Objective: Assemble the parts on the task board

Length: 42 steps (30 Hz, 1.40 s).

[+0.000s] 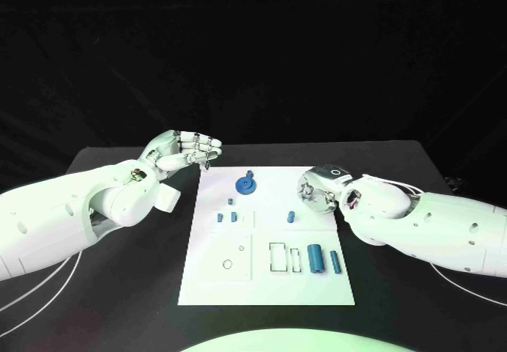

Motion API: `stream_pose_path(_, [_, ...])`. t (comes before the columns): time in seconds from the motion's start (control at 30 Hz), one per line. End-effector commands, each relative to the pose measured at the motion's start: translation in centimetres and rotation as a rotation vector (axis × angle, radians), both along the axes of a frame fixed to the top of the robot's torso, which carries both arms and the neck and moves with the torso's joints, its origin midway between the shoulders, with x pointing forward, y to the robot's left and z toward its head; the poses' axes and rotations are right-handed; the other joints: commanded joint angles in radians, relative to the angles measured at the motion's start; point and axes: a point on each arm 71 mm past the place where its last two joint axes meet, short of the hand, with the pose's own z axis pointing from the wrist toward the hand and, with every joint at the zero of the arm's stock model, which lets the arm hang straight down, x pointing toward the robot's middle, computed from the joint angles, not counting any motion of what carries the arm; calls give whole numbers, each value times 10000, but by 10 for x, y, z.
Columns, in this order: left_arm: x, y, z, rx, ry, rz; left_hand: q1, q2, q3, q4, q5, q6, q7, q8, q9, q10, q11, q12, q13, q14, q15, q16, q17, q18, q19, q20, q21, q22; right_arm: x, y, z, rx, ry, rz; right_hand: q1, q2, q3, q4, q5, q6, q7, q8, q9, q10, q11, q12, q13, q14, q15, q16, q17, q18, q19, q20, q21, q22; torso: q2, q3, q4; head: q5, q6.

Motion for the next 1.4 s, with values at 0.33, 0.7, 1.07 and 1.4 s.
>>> stream_pose_path(0.33, [-1, -2, 1, -2, 5, -168, -51, 121, -47, 13, 38, -118, 39, -86, -28, -163, 32, -60, -20, -96, 60, -68, -20, 150, -35, 86, -100, -40, -5, -1, 9, 476, -494, -49, -157, 36, 689, -634, 17, 68, 7, 35, 78, 260, -127, -90, 22, 450, -60, -55, -32, -117, 38, -24, 104, 1122, -16, -13, -7, -19, 30])
stream_pose_path(0.7, [-1, -2, 1, -5, 16, -139, -85, 123, -69, 15, 46, -215, 66, -128, -48, -280, 61, -63, -29, -136, 84, -94, -29, 153, -56, 110, -156, -79, -12, -4, 24, 1037, -538, -124, -180, 38, 709, -653, 17, 63, 7, 32, 89, 264, -125, -104, 24, 453, -60, -49, -23, -124, 51, -24, 142, 1139, -21, -16, -6, -29, 90])
stream_pose_path(1.07, [-1, -5, 1, -49, 17, -202, -89, 122, -77, 9, 46, -255, 79, -143, -56, -332, 75, -62, -33, -149, 94, -102, -32, 154, -60, 119, -174, -92, -37, 25, 36, 2061, -236, 643, -216, 29, 729, -683, 13, 60, 13, 31, 107, 271, -123, -123, 26, 454, -59, -48, -26, -119, 44, -24, 119, 1137, -14, -3, 0, 141, 130])
stream_pose_path(1.4, [0, -10, 1, -126, 8, -277, -87, 122, -78, 4, 46, -264, 82, -146, -57, -343, 78, -61, -34, -152, 97, -104, -33, 154, -60, 120, -178, -95, -68, 80, 39, 2652, 6, 2212, -223, 30, 743, -704, 14, 56, 18, 29, 115, 271, -121, -134, 27, 453, -58, -50, -33, -112, 33, -24, 83, 1128, -23, -24, 12, 715, 18])
